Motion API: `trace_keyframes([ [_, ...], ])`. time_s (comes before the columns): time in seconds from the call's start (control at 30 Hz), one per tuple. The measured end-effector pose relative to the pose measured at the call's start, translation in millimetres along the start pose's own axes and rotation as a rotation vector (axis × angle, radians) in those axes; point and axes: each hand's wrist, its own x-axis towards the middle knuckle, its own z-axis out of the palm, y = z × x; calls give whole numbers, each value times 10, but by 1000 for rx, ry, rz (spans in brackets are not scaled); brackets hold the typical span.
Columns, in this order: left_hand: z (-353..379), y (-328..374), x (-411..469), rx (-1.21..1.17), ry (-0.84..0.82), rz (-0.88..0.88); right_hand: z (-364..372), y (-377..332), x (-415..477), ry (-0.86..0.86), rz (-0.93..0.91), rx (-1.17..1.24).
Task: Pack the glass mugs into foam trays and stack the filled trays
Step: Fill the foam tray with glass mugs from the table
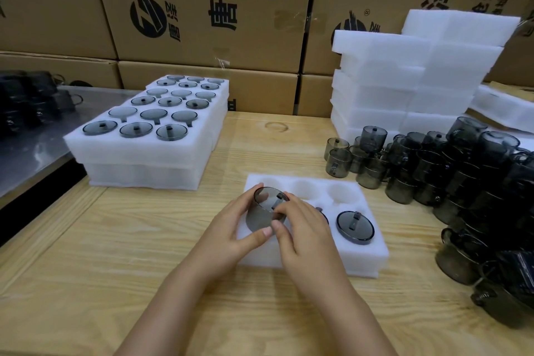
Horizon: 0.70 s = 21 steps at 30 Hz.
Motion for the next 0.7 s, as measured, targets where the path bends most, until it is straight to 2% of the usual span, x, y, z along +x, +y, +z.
trace_keyframes([
  [0.2, 40, 21, -3, 89, 36, 86, -48, -15, -9, 55, -31, -176],
  [0.47, 1, -3, 0, 34, 84, 68, -21, 31, 6, -20, -29, -153],
  [0.7, -9, -37, -18, 146, 154, 68, -62, 30, 8, -70, -35, -125],
])
